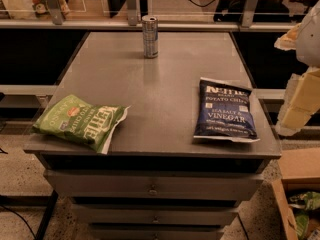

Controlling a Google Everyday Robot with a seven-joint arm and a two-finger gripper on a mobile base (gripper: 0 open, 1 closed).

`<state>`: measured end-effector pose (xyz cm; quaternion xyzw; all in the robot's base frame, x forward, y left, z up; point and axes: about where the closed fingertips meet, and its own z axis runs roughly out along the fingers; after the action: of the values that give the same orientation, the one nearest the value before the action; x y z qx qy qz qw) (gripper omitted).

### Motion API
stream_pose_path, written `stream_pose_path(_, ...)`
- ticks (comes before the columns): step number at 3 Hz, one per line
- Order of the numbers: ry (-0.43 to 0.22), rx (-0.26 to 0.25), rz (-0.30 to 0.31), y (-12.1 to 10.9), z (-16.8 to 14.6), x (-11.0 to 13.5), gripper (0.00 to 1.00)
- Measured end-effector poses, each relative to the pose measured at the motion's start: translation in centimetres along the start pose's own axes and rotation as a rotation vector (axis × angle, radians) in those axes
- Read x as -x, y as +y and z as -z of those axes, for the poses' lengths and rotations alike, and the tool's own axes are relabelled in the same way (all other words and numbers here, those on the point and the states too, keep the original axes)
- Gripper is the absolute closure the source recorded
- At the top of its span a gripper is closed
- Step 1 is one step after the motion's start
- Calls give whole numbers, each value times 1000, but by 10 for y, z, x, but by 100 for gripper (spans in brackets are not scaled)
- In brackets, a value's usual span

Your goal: Pick green jalapeno chip bag

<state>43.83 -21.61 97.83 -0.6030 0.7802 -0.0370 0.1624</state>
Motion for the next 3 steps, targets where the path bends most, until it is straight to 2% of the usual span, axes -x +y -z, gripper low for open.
stream_pose_path(1,-5,-3,12,-1,-2,10,0)
stream_pose_path(3,11,28,125,-6,-34,77,0)
